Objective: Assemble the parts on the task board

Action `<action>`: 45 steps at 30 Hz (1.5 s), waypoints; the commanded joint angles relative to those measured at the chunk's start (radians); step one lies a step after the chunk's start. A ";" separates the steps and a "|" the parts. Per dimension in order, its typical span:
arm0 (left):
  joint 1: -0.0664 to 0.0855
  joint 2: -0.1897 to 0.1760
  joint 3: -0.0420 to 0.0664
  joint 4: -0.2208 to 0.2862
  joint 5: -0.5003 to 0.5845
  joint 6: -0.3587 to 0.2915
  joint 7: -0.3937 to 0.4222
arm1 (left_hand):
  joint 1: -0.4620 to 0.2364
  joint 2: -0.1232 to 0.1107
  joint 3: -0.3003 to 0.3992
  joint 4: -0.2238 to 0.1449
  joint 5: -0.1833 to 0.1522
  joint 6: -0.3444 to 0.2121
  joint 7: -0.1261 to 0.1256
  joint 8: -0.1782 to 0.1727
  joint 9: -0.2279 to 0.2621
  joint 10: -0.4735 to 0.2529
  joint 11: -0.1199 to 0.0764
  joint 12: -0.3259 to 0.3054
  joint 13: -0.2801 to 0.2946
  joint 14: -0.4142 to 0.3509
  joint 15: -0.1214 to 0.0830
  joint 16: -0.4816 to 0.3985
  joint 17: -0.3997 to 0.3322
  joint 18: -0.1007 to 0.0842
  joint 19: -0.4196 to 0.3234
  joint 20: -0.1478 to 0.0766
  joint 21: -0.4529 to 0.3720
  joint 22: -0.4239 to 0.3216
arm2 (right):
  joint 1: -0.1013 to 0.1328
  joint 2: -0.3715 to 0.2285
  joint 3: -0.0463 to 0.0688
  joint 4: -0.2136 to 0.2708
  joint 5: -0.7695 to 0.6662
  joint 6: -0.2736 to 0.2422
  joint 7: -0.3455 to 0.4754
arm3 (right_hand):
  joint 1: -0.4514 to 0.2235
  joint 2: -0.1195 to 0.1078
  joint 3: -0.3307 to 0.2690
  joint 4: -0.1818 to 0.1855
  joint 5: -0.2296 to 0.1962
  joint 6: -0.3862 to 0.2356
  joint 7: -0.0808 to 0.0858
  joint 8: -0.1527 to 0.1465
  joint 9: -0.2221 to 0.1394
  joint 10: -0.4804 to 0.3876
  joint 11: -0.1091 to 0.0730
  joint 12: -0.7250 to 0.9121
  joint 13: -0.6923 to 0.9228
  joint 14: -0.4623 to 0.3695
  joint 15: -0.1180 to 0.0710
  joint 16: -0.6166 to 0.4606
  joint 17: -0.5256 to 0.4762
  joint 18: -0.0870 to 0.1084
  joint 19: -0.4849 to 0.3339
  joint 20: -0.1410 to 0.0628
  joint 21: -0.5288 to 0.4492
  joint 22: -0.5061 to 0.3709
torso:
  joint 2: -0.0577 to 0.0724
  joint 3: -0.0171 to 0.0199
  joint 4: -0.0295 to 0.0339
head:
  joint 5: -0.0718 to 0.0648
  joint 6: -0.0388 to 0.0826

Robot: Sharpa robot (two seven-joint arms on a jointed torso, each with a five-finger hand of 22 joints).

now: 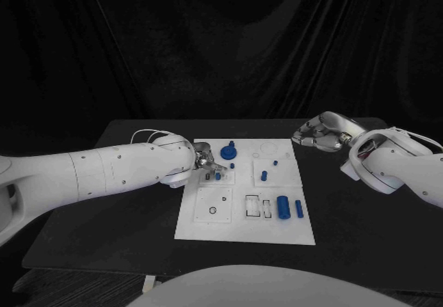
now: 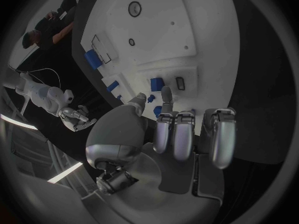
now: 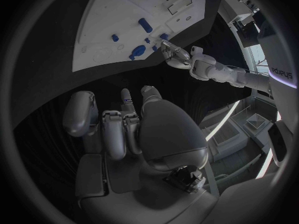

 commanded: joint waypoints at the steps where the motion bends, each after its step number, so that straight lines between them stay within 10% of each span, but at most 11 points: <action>1: -0.004 0.001 0.001 0.003 -0.018 -0.003 0.016 | 0.012 0.002 -0.007 0.001 0.005 -0.005 -0.001 -0.005 -0.001 0.103 0.004 -0.001 0.263 0.106 0.001 0.003 0.263 0.012 0.058 0.004 -0.006 0.240 | -0.003 0.001 0.001 -0.001 -0.005 0.007 -0.015 | 0.007 0.001 0.007 0.002 0.003 -0.003 0.006 -0.005 -0.001 0.105 0.010 -0.003 0.260 0.095 0.004 -0.006 0.218 0.005 -0.009 -0.001 -0.005 0.140 | 0.000 0.0003 0.0003 | 0.000 0.000; 22: -0.023 0.009 0.001 -0.001 -0.019 0.018 0.012 | 0.030 0.008 -0.006 -0.006 0.026 0.000 -0.002 -0.008 -0.008 0.103 0.005 -0.001 0.263 0.106 0.002 0.003 0.263 0.012 0.056 0.006 -0.009 0.238 | -0.006 0.001 0.001 -0.003 -0.005 0.009 -0.015 | 0.007 0.000 0.008 0.002 0.003 -0.003 0.007 -0.005 -0.001 0.105 0.010 -0.003 0.260 0.095 0.004 -0.006 0.217 0.005 -0.010 -0.001 -0.006 0.140 | 0.001 -0.0002 -0.0010 | -0.004 0.000; 45: -0.031 0.016 0.001 -0.014 -0.019 0.008 0.036 | 0.154 0.019 0.067 -0.092 0.279 0.001 -0.007 -0.041 -0.052 0.103 0.000 -0.001 0.263 0.106 -0.001 0.003 0.263 0.015 0.050 0.003 -0.019 0.236 | -0.009 0.000 0.001 -0.004 -0.005 0.012 -0.019 | 0.009 0.000 0.010 0.002 0.004 -0.003 0.007 -0.006 -0.002 0.105 0.010 -0.003 0.260 0.094 0.004 -0.009 0.214 0.006 -0.012 0.000 -0.013 0.139 | 0.002 0.0000 -0.0003 | -0.005 0.000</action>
